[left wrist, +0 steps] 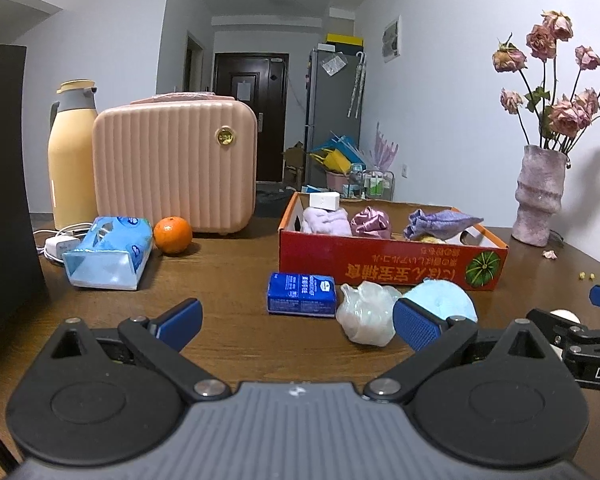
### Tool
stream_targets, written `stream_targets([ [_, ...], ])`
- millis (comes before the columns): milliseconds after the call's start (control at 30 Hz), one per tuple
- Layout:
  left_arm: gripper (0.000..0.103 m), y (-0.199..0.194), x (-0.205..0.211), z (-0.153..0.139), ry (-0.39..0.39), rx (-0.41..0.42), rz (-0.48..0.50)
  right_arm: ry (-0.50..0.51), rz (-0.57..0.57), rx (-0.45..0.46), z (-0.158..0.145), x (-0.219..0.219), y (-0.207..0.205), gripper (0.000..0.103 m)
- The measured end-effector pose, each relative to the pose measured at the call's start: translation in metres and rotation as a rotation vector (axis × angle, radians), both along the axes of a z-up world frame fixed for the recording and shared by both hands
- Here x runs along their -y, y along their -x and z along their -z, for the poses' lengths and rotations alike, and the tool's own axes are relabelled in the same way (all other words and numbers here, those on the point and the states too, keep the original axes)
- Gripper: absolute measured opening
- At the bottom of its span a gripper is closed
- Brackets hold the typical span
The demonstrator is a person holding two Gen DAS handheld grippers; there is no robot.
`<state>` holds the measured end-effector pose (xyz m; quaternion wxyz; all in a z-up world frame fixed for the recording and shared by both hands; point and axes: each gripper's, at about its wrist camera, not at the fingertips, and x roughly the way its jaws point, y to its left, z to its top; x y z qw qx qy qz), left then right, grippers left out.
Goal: Organize soft objects
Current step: 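Withdraw both tools from the box back over the remaining items, then close the right tool on the white foam roll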
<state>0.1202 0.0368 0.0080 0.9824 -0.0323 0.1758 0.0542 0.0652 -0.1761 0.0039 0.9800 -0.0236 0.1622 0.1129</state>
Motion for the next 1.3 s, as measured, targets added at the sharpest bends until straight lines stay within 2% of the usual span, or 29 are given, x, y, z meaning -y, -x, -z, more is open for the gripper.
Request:
stream_targets([
  [267,0.103,-0.005,0.006,0.007,0.002,-0.035,0.030,0.005,0.023,-0.029,0.003,0.001,-0.001,0.103],
  [600,0.103,-0.007,0.014,0.015,-0.005,-0.061,0.069,-0.068,0.123,-0.106,0.009,0.028,-0.014,0.103],
  [800,0.103,-0.008,0.017,0.017,-0.006,-0.074,0.085,-0.017,0.144,-0.151,0.017,0.037,-0.029,0.103],
  [967,0.103,-0.007,0.017,0.018,-0.003,-0.074,0.092,0.001,0.127,-0.226,0.028,0.043,-0.046,0.096],
  [1067,0.103,-0.008,0.017,0.018,-0.001,-0.076,0.096,-0.010,0.118,-0.269,0.034,0.045,-0.052,0.089],
  [1133,0.103,-0.008,0.017,0.018,0.000,-0.078,0.097,-0.014,0.108,-0.289,0.036,0.045,-0.054,0.079],
  [1167,0.103,-0.008,0.017,0.018,0.000,-0.079,0.098,-0.012,0.103,-0.293,0.037,0.044,-0.054,0.077],
  [1267,0.103,-0.008,0.018,0.018,0.002,-0.078,0.102,-0.005,0.090,-0.304,0.038,0.042,-0.055,0.053],
  [1300,0.103,-0.008,0.018,0.018,0.001,-0.078,0.102,-0.008,0.085,-0.310,0.039,0.042,-0.055,0.040],
])
